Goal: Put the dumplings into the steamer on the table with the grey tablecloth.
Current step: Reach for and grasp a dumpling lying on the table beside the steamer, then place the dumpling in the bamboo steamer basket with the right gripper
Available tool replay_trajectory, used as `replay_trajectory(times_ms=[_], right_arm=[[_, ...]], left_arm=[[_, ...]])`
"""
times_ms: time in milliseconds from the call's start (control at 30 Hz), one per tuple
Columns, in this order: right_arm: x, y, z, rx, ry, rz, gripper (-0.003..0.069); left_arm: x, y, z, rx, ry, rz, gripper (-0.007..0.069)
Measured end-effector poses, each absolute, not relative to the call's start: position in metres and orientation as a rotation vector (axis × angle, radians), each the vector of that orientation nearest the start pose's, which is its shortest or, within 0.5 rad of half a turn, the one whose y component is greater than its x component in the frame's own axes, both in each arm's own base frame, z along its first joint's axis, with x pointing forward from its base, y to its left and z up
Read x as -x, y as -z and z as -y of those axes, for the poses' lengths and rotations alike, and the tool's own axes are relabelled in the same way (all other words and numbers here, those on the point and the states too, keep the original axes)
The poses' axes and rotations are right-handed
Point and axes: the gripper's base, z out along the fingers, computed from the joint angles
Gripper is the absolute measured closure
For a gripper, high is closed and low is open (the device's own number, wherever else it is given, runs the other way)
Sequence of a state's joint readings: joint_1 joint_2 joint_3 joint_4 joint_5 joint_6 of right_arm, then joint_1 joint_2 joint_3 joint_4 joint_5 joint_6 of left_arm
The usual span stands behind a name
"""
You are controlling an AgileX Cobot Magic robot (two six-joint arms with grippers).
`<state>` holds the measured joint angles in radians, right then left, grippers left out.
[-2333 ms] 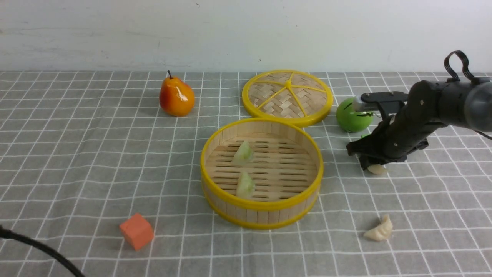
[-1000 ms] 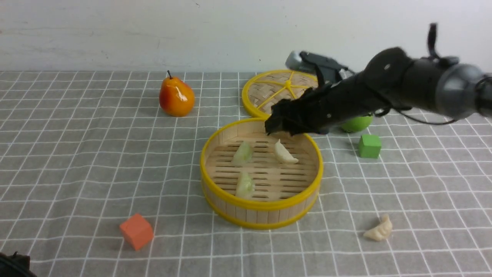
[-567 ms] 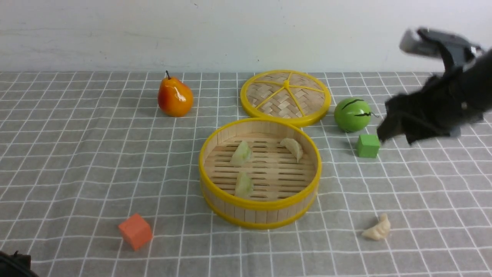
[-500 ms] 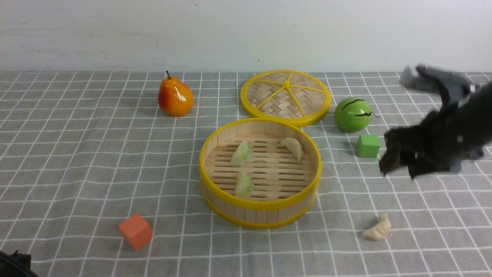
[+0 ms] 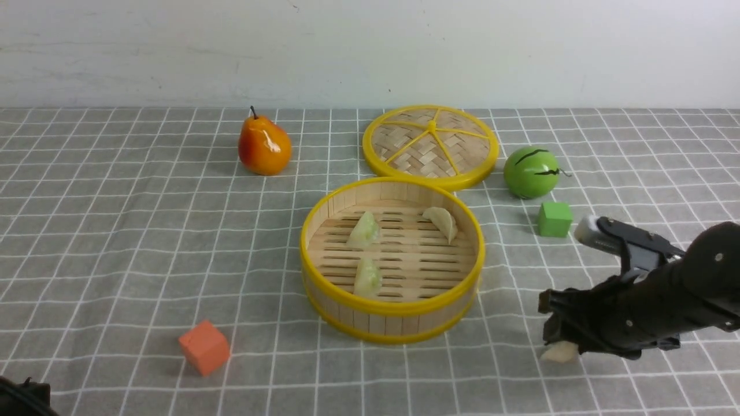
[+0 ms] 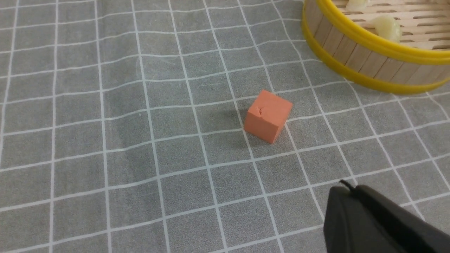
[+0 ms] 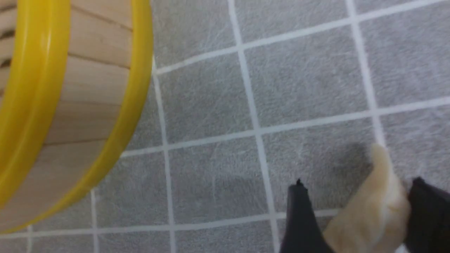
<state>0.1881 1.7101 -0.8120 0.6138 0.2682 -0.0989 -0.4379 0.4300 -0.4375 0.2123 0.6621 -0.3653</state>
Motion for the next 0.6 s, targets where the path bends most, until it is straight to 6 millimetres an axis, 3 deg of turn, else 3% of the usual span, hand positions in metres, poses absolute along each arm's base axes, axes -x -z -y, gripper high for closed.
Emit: replay_trajectory(times_ms=[167, 367, 467, 500, 600], right_arm=[[-0.306, -0.15, -0.076, -0.234, -0.411, -2.638, 0.0466], [-0.305, -0.165, -0.084, -0.046, -0.466, -2.689, 0.0479], [-0.318, -0.201, -0.095, 0.063, -0.548, -2.639, 0.048], [-0.318, -0.204, -0.097, 0.074, -0.556, -2.638, 0.048], [-0.333, -0.246, -0.125, 0.242, -0.617, -2.508, 0.048]], left_arm=[[-0.08, -0.273, 0.025, -0.176, 0.241, -2.137, 0.0624], [-0.08, -0.272, 0.025, -0.174, 0.243, -2.141, 0.0622], [-0.081, -0.274, 0.025, -0.175, 0.251, -2.122, 0.062], [-0.081, -0.274, 0.025, -0.175, 0.252, -2.121, 0.0619], [-0.081, -0.275, 0.026, -0.176, 0.256, -2.112, 0.0619]])
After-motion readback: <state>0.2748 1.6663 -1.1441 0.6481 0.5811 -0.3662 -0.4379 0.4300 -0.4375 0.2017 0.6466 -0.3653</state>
